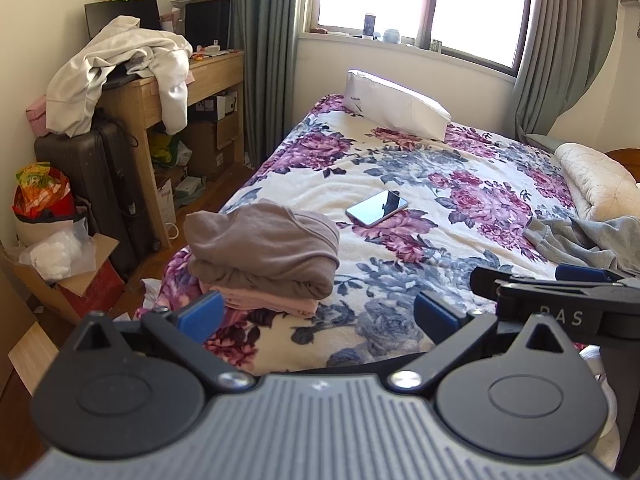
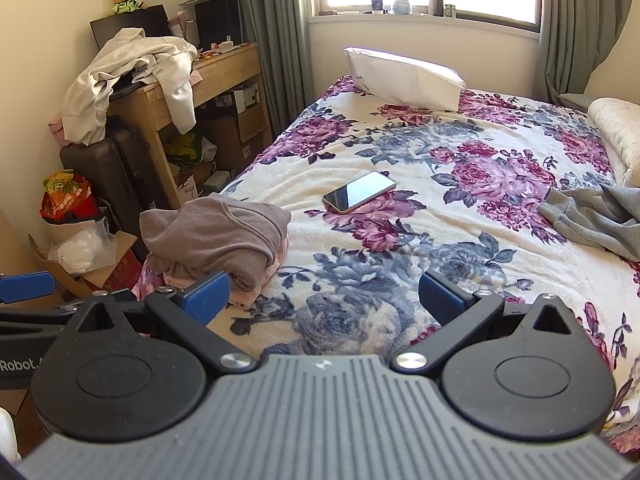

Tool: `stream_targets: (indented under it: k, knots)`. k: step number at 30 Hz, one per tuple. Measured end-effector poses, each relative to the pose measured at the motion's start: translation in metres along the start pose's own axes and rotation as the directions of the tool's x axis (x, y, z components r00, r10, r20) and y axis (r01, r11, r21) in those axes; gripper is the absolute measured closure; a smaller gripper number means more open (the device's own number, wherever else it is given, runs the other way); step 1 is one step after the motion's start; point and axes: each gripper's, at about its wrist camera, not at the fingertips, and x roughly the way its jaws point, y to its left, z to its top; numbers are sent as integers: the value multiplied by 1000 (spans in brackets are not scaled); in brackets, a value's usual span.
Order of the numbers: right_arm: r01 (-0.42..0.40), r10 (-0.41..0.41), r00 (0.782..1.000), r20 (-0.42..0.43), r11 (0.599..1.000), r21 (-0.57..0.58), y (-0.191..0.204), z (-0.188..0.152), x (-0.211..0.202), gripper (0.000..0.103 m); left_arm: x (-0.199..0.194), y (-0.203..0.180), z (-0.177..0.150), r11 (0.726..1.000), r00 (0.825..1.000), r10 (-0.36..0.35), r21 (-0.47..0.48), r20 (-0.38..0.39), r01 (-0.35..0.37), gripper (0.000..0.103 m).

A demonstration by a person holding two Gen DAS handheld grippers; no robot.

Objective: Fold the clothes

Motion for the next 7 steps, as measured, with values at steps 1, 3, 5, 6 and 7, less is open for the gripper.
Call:
stream_targets:
  k: [1,3,5,6,7]
  knots:
    - [-1,1,1000,0,1000,0,0,0,1,0,0,0,0,1000,1000,2,3,3,-2,0]
    - [-1,1,1000,-1,1000,1,0,0,0,0,-1,-1,0,1000,1000,6,9,8,-6,0]
    - [-1,1,1000,0,1000,0,-1,0,1,0,-1,0,0,1000,1000,3,8,8,-3,0]
    - [-3,3,1000,0,1000,-2,-3,1,2,0,-1,0,0,1000,1000,2,7,8,-2,0]
    - [-3,3,1000,1,1000,-1,-3,1,2,0,-2,0,0,1000,1000,0,7,8,0,0]
